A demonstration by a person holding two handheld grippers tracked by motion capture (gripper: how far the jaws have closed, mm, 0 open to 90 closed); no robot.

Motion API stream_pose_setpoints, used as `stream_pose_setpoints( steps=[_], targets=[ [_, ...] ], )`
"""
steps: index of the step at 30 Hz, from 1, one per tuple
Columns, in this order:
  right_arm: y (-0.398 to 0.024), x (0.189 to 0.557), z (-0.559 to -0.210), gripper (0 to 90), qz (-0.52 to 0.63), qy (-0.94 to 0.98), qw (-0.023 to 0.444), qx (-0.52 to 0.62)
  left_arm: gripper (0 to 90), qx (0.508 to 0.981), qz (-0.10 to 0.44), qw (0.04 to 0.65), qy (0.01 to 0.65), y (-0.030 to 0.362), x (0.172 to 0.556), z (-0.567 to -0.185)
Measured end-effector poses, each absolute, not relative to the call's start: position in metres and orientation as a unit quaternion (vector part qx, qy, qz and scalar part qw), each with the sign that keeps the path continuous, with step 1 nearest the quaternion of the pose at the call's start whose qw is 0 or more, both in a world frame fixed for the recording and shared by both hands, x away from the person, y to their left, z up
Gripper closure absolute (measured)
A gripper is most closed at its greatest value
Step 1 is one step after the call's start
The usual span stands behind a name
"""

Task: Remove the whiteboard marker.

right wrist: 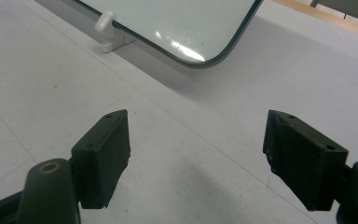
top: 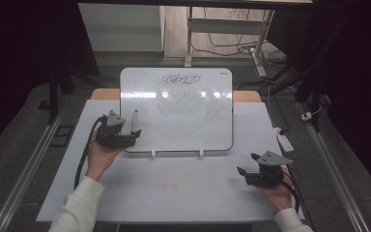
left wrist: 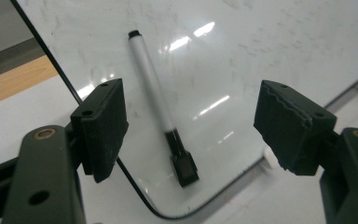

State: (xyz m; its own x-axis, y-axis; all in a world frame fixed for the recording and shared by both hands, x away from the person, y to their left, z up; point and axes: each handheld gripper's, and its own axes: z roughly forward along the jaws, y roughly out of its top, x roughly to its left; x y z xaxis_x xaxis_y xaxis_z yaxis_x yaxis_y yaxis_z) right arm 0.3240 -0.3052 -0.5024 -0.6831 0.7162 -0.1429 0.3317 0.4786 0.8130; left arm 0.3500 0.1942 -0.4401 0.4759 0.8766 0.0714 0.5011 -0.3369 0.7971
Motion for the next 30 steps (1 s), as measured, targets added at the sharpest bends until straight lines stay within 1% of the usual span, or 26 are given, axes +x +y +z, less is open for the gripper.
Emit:
stream_pose_setpoints(
  steps=[2, 3, 5, 13, 14, 15, 16, 18, 24, 30],
  targets=[
    [-0.305, 0.324, -0.503, 22.9, 0.398, 0.827, 0.24, 0.317, 28.1, 0.772, 0.256, 0.375, 0.446, 0.191, 0.356, -0.44],
    [-0.305, 0.325, -0.504, 22.9, 0.395, 0.828, 0.24, 0.316, 30.1, 0.771, 0.257, 0.375, 0.446, 0.189, 0.359, -0.44],
    [-0.304, 0.325, -0.504, 22.9, 0.394, 0.829, 0.241, 0.317, 30.7, 0.773, 0.262, 0.368, 0.446, 0.186, 0.364, -0.44],
    [-0.304, 0.325, -0.506, 23.1, 0.386, 0.831, 0.246, 0.318, 42.9, 0.765, 0.289, 0.342, 0.462, 0.179, 0.379, -0.446],
    [-0.304, 0.325, -0.506, 23.1, 0.386, 0.831, 0.246, 0.318, 42.9, 0.764, 0.293, 0.338, 0.465, 0.179, 0.38, -0.447],
    [-0.304, 0.325, -0.506, 23.1, 0.385, 0.83, 0.246, 0.319, 46.2, 0.764, 0.296, 0.333, 0.467, 0.179, 0.382, -0.448],
    [-0.304, 0.325, -0.506, 23.1, 0.385, 0.83, 0.246, 0.319, 46.2, 0.764, 0.299, 0.329, 0.468, 0.178, 0.382, -0.449],
    [-0.304, 0.325, -0.506, 23.3, 0.384, 0.83, 0.247, 0.32, 50.7, 0.764, 0.304, 0.317, 0.472, 0.178, 0.385, -0.452],
    [-0.304, 0.324, -0.506, 23.3, 0.381, 0.831, 0.25, 0.32, 59.0, 0.761, 0.315, 0.309, 0.475, 0.175, 0.388, -0.456],
    [-0.304, 0.325, -0.506, 23.5, 0.379, 0.83, 0.254, 0.322, 69.3, 0.761, 0.329, 0.302, 0.47, 0.17, 0.391, -0.459]
  ],
)
